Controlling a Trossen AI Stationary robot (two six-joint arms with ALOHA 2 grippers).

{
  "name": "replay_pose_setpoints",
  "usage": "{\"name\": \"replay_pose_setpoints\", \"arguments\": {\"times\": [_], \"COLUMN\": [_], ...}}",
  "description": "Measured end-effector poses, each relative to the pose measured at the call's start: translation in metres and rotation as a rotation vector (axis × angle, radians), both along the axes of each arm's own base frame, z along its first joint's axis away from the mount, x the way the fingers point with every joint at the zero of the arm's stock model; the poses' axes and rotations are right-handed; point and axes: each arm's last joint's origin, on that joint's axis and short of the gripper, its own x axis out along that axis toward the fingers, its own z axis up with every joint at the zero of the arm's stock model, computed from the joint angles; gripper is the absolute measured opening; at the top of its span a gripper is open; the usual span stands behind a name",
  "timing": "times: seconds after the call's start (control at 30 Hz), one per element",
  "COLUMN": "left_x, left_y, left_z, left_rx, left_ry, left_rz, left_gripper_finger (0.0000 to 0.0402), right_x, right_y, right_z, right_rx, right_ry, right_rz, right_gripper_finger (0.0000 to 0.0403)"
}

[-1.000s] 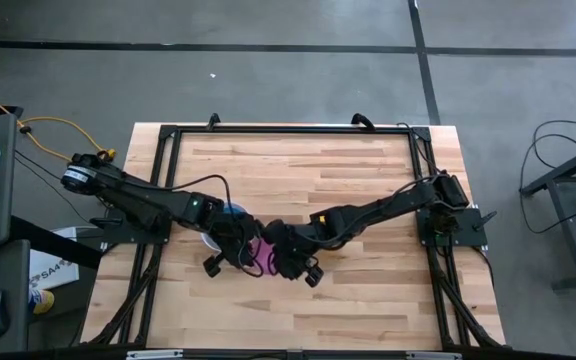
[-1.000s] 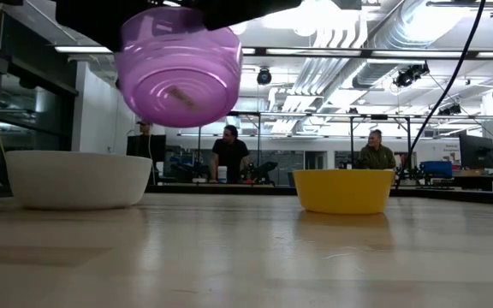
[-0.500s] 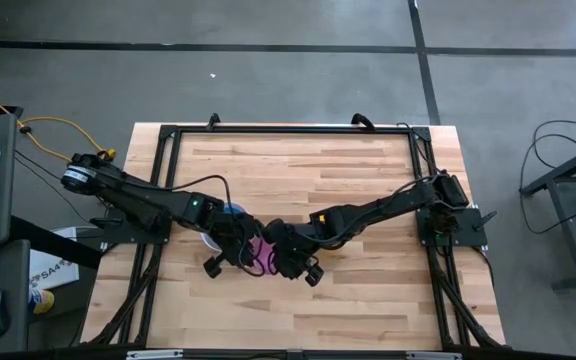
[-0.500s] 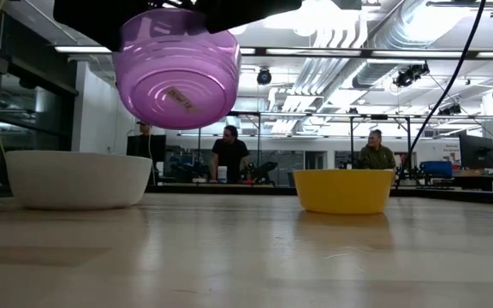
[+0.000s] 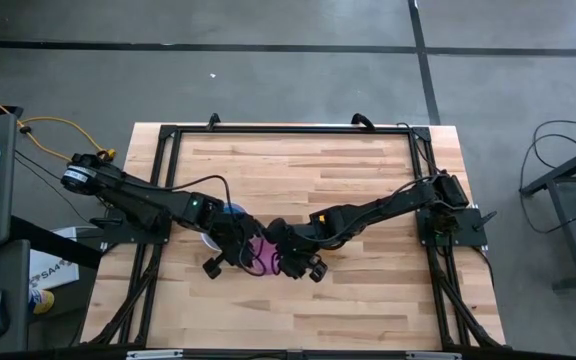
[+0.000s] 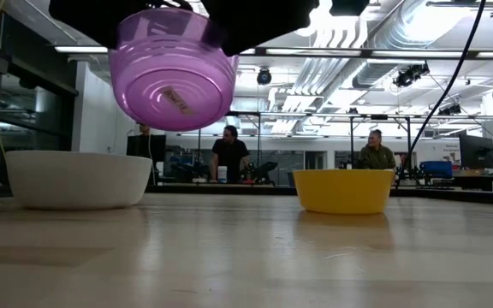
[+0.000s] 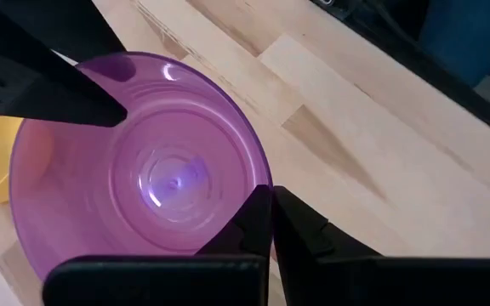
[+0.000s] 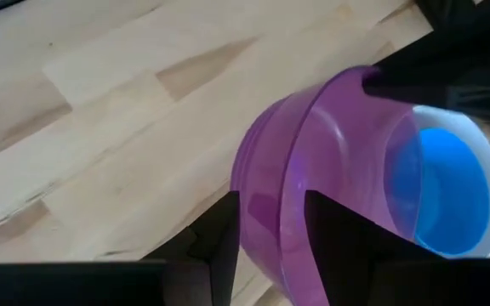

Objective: Nest bowls inside each other
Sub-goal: Stack the violet bowl on the blue bowl

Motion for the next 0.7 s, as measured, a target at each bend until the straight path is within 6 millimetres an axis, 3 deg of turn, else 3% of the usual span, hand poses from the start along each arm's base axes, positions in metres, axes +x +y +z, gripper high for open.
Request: {"name": "replay_pose_setpoints", "arguments": {"times": [0.7], "left_x": [-0.0018], "left_y": [0.0019], "left_z": [-0.0020], "left_rx": [0.064], "left_ry": [0.005], "left_rz": [0.000], "left_gripper_finger": [0.0000], "right_x": [-0.0003], "right_y": [0.0011], "right_z": [-0.0001], "right_rx": [0.098], "right_ry": [0.037], "right_rz": [-0.070], "right_gripper_finger": [0.0127]}}
